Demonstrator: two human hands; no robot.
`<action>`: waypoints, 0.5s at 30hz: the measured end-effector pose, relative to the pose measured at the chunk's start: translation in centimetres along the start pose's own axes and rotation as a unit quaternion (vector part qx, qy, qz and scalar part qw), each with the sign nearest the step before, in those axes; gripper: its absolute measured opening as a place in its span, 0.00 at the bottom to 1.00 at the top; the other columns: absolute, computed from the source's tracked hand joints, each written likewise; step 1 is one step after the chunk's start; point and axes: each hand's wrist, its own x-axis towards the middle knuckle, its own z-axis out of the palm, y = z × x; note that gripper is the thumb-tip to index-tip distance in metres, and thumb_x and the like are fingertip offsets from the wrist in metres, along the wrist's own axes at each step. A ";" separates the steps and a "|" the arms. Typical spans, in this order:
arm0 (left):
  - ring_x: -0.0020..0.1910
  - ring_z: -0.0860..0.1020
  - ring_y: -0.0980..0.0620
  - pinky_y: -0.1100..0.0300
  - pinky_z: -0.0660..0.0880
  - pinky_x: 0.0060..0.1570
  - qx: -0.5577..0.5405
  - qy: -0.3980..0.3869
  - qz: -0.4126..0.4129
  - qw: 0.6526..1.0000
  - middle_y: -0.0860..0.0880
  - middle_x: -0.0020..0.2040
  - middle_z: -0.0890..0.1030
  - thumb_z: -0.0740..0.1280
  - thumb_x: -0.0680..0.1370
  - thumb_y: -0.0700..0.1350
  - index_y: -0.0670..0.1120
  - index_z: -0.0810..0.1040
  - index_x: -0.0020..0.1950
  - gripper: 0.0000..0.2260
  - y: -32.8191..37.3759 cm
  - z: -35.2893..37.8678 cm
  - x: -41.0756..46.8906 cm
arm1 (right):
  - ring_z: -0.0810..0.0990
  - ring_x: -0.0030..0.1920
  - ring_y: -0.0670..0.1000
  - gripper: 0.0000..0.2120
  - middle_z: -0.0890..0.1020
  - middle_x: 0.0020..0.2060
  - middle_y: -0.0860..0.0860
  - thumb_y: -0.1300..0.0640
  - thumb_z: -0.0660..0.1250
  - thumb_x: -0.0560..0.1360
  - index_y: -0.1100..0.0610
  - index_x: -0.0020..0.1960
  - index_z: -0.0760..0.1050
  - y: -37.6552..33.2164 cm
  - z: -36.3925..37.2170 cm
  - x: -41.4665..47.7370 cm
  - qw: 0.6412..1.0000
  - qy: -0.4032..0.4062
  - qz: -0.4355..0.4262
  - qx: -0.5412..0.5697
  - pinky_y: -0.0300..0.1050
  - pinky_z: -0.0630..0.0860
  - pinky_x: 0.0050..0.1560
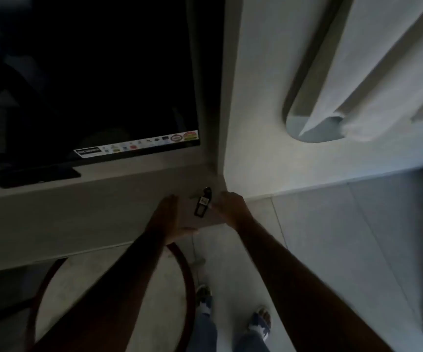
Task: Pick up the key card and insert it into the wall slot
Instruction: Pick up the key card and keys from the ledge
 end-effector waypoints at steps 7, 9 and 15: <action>0.81 0.52 0.41 0.48 0.52 0.78 0.032 -0.004 0.008 0.999 0.39 0.82 0.51 0.75 0.62 0.70 0.38 0.46 0.81 0.63 -2.5 2.0 0.0 | 0.83 0.50 0.57 0.27 0.84 0.48 0.57 0.35 0.69 0.69 0.59 0.51 0.82 -3.5 1.5 2.9 0.985 0.102 0.098 0.098 0.41 0.74 0.43; 0.81 0.50 0.41 0.46 0.51 0.79 0.030 -0.005 0.005 1.000 0.40 0.82 0.49 0.74 0.62 0.71 0.39 0.44 0.81 0.64 -2.6 2.4 -0.1 | 0.84 0.50 0.57 0.27 0.85 0.49 0.55 0.36 0.73 0.66 0.57 0.52 0.81 -4.4 1.3 3.1 0.978 0.114 0.127 0.122 0.46 0.80 0.47; 0.81 0.47 0.40 0.43 0.49 0.79 0.045 -0.009 0.013 0.999 0.40 0.82 0.45 0.71 0.61 0.74 0.40 0.41 0.81 0.65 -2.6 3.2 -0.1 | 0.84 0.51 0.58 0.23 0.85 0.51 0.55 0.42 0.76 0.63 0.54 0.52 0.80 -5.2 1.5 3.8 0.972 0.101 0.160 0.141 0.49 0.81 0.49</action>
